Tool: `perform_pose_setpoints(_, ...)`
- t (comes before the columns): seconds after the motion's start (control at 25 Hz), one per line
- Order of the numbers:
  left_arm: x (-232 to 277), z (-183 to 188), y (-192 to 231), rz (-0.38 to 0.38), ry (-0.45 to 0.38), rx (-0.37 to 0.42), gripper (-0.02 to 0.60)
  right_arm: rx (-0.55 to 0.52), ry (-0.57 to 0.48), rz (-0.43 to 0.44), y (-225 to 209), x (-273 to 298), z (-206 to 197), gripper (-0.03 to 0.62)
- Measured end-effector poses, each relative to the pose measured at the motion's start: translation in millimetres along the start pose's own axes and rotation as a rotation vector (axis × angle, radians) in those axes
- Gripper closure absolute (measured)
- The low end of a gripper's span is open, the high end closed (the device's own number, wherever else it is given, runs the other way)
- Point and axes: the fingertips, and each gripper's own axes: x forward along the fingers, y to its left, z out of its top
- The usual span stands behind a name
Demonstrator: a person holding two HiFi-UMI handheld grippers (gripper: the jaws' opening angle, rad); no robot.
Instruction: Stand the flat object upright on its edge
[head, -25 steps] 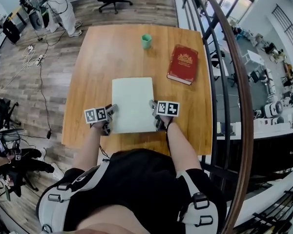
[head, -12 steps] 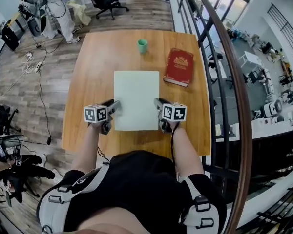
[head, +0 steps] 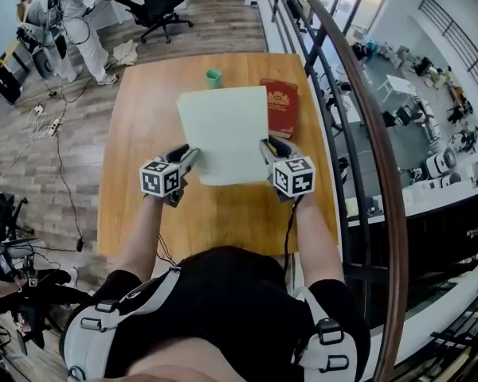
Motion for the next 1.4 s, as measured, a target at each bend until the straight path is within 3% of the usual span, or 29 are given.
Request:
perform_pose_setpoints(0.2,17.0,26.0,-27.1,0.001,-0.085,0.13,0.455,-0.072,-0.074,-0.067,-25.5,-25.7,12.6,0.491)
perform_pose_setpoints(0.4,39.9,26.3,-40.6,0.02,-0.081,0.218,0.457,-0.131,-0.084,-0.142,-41.6,-40.6,-1.9,0.494)
perform_pose_setpoints(0.56,55.5,16.4,-45.3,0.024,-0.056,0.221,0.462,-0.18,-0.094,-0.172,-50.3,-44.5,-12.3,0.496)
perform_pose_setpoints(0.88,76.7,-15.5,-58.1,0.09,-0.031,0.219,0.462,-0.243,-0.01,-0.181,-75.9,-37.7,-49.7,0.499)
perform_pose_setpoints(1.04,76.4,-22.7,-63.2,0.108,-0.041,0.221,0.466,-0.243,0.009,-0.17,-82.3,-36.4,-69.7,0.503)
perform_pose_setpoints(1.4,73.3,-29.9,-64.9,0.134,-0.033,0.209,0.483,-0.226,-0.007,-0.209,-89.7,-28.3,-70.2,0.503)
